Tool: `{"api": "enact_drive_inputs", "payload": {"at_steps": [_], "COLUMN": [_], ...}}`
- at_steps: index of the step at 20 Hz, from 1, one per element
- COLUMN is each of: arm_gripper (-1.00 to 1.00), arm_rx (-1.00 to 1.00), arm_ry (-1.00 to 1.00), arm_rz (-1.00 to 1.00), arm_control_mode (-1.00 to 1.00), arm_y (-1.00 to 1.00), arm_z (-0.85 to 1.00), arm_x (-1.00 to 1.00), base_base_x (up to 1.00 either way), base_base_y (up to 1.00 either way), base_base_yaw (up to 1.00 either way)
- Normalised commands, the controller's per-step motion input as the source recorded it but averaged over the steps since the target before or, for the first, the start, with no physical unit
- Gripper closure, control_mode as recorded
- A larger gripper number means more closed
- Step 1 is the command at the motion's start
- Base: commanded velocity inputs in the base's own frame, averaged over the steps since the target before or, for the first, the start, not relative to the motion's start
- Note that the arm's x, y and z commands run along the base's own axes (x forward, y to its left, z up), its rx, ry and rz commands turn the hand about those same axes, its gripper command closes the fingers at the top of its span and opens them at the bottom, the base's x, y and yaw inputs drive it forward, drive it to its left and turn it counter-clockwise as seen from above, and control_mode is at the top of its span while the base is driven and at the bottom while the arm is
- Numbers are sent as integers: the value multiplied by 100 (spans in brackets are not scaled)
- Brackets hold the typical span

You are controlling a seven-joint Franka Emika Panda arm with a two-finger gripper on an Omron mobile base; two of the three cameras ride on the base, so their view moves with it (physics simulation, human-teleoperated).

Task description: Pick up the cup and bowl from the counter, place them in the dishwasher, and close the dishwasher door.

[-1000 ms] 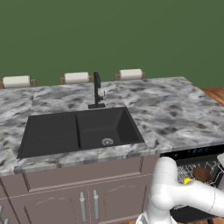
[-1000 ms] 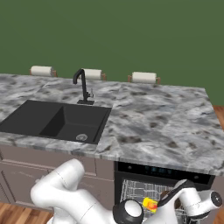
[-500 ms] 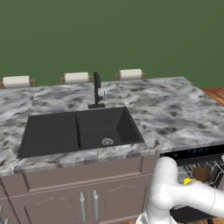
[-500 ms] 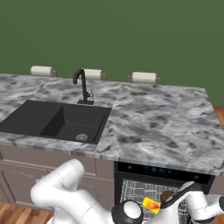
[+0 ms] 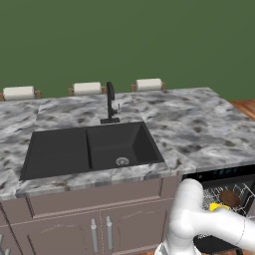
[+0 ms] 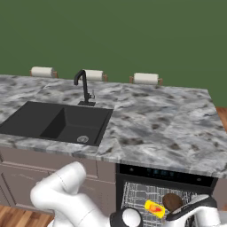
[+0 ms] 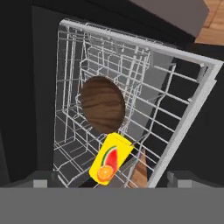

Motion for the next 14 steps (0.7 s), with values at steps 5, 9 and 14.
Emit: {"api": "enact_drive_inputs", "payload": {"at_steps": [5, 9, 14], "arm_gripper": [-100, -100, -100], "arm_rx": [1, 0, -2], "arm_ry": [-10, -10, -12], "arm_rz": [0, 0, 0], "arm_control_mode": [-100, -100, -100], "arm_y": [11, 40, 42], "arm_z": [-16, -34, -37], "arm_x": [-36, -29, -36], "base_base_x": [0, 0, 0], "base_base_y": [0, 0, 0], "base_base_yaw": [0, 0, 0]}}
